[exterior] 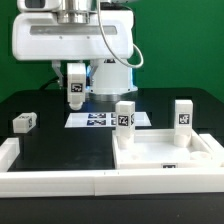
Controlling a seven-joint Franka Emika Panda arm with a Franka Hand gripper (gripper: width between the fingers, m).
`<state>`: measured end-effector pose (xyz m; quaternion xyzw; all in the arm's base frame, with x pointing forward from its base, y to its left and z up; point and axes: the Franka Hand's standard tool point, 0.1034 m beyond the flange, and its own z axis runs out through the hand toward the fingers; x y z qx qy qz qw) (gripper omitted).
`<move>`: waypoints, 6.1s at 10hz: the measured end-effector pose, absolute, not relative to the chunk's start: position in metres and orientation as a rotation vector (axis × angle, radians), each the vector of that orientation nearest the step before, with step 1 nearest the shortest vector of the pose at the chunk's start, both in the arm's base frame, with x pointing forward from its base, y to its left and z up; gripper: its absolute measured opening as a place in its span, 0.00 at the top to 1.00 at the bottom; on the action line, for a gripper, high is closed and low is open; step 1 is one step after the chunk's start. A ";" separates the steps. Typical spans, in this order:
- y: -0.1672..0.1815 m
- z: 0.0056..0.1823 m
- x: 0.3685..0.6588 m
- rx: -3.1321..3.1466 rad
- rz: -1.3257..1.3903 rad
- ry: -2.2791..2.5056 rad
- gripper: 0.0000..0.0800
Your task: Assemble square table
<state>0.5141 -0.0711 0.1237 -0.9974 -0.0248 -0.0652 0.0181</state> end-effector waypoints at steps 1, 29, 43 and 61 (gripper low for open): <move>-0.057 0.124 0.524 -3.083 -0.214 -0.063 0.64; 0.087 0.105 0.619 -2.987 -0.799 -0.029 0.64; 0.114 0.073 0.599 -2.991 -0.791 -0.078 0.64; 0.117 0.063 0.597 -2.996 -0.819 -0.097 0.64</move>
Offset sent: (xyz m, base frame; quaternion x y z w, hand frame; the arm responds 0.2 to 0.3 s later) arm 0.0608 0.0449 0.0183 0.0434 0.0784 0.0225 0.9957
